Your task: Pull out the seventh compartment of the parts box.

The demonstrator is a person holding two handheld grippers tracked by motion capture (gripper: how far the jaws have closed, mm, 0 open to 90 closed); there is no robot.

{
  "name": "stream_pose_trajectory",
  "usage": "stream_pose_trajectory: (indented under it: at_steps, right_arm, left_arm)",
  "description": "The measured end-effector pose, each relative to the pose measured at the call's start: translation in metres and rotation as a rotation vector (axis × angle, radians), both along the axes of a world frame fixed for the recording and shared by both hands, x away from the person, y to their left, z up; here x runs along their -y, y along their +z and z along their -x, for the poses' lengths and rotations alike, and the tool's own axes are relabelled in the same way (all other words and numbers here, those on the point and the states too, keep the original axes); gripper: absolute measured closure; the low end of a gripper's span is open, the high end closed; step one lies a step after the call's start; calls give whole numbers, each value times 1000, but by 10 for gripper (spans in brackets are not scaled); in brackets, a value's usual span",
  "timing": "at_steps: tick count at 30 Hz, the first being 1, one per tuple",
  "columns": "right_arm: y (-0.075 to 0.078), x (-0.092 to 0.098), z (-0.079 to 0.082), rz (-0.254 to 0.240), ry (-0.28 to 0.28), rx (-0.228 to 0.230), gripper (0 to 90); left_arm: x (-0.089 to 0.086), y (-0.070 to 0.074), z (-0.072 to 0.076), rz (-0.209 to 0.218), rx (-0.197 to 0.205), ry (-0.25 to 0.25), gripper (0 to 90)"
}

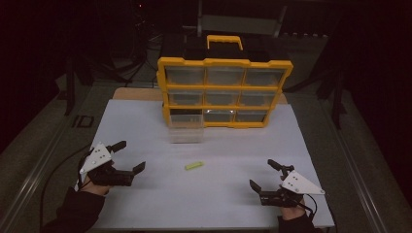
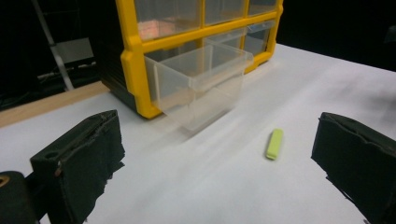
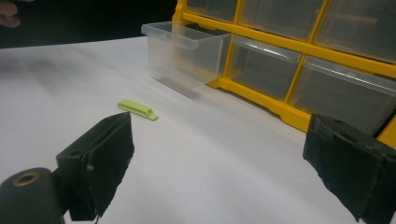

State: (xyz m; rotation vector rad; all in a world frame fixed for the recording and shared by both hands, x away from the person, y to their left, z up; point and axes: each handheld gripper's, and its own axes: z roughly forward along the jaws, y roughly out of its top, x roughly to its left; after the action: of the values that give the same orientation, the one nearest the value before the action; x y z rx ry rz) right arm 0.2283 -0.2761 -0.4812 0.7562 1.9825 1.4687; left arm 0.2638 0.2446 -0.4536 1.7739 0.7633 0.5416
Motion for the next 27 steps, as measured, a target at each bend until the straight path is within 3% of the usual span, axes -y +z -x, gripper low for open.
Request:
stream_pose_trajectory:
  at_steps: [4,8,11,16,21,27]
  right_arm:
    - [0,-1,0,1,3,1,86]
    - [0,-2,0,4,6,1,86]
    - [-1,-2,0,3,8,-2,86]
    - [-1,-2,0,6,12,-4,86]
    - [-1,-3,0,7,12,-7,86]
    - [-2,-3,0,12,14,-9,86]
  left_arm:
    - [0,-8,7,-7,-4,10,14]
    - [-1,-15,12,14,0,20,14]
    - [0,-21,15,-9,1,29,14]
    - [-2,-31,19,2,-9,43,14]
    - [-1,-43,22,-2,-24,69,14]
    - [-3,-48,24,-23,-5,129,14]
